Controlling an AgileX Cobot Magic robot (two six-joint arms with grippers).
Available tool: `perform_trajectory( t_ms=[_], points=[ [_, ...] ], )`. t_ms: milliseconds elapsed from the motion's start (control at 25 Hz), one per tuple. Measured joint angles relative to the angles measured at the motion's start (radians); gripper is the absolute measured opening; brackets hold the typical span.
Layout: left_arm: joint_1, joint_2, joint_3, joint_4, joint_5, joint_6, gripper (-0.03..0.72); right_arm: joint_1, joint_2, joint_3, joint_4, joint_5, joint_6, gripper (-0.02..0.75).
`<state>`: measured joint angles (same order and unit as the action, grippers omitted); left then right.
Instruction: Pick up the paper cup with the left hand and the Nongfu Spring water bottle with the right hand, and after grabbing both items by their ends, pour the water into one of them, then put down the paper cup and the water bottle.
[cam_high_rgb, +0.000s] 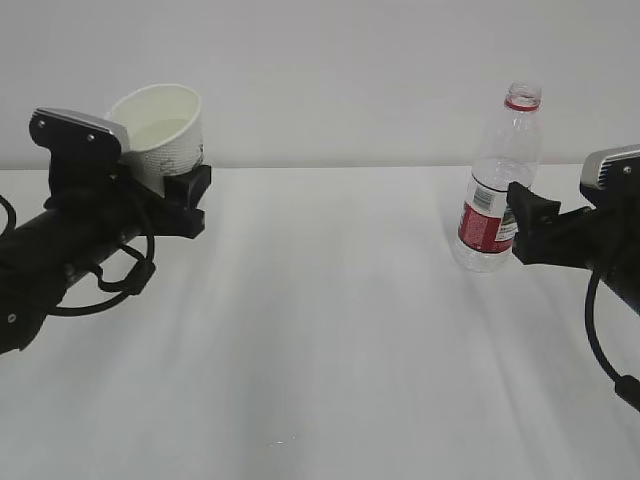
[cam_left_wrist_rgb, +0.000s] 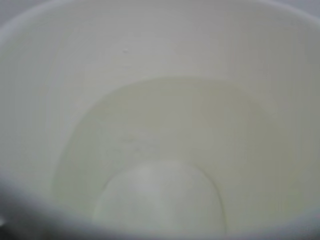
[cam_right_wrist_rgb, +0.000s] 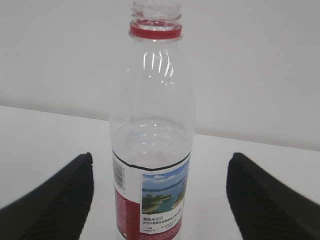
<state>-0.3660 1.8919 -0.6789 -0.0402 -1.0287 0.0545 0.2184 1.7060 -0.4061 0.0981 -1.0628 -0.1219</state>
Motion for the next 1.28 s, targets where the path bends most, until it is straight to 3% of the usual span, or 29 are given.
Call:
perform_trajectory(
  t_ms=[840,1280],
  points=[
    [0.193,0.000,0.000,-0.012,0.000,0.000,0.498,0.000,0.000,0.000,-0.002,0.000,0.002,0.598],
    [0.267,0.000,0.000,-0.069,0.000,0.000,0.498,0.000,0.000,0.000,-0.002,0.000,0.002,0.596]
  ],
)
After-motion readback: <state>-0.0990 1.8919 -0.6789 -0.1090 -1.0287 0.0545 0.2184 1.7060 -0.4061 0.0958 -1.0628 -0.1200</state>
